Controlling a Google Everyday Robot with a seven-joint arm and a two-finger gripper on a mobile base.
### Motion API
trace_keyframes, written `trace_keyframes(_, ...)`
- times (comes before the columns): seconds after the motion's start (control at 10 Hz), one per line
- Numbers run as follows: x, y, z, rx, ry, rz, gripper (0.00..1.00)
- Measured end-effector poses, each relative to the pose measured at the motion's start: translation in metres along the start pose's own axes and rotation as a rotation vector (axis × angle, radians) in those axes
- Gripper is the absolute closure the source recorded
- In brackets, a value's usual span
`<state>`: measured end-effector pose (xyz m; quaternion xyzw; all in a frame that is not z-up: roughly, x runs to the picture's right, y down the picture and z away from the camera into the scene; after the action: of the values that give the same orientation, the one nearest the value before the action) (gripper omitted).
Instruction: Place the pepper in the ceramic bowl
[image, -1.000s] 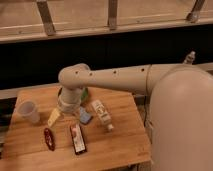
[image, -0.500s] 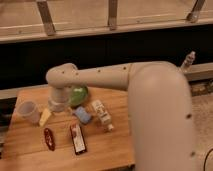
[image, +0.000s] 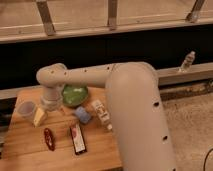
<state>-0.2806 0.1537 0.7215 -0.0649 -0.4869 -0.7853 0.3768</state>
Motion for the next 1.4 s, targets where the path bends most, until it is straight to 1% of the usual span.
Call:
trace_keyframes(0.2,0.001,-0.002,0.002,0.008,-0.005,-0.008,0.2)
trace_keyframes(0.3,0.0,-0.002,0.009,0.019,-0.018,-0.008,0.2)
trace_keyframes(0.4,0.0,-0.004,0.021,0.03,-0.031,-0.01,0.2)
trace_keyframes(0.6,-0.001,-0.006,0.058,0.046,-0.067,-0.012,0.2)
trace_keyframes(0.8,-0.006,-0.007,0.08,0.06,-0.088,0.003,0.2)
trace_keyframes(1.1,-0.01,-0.018,0.099,0.082,-0.105,0.016,0.2)
trace_keyframes(1.4,-0.005,-0.031,0.11,0.065,-0.122,0.017,0.2)
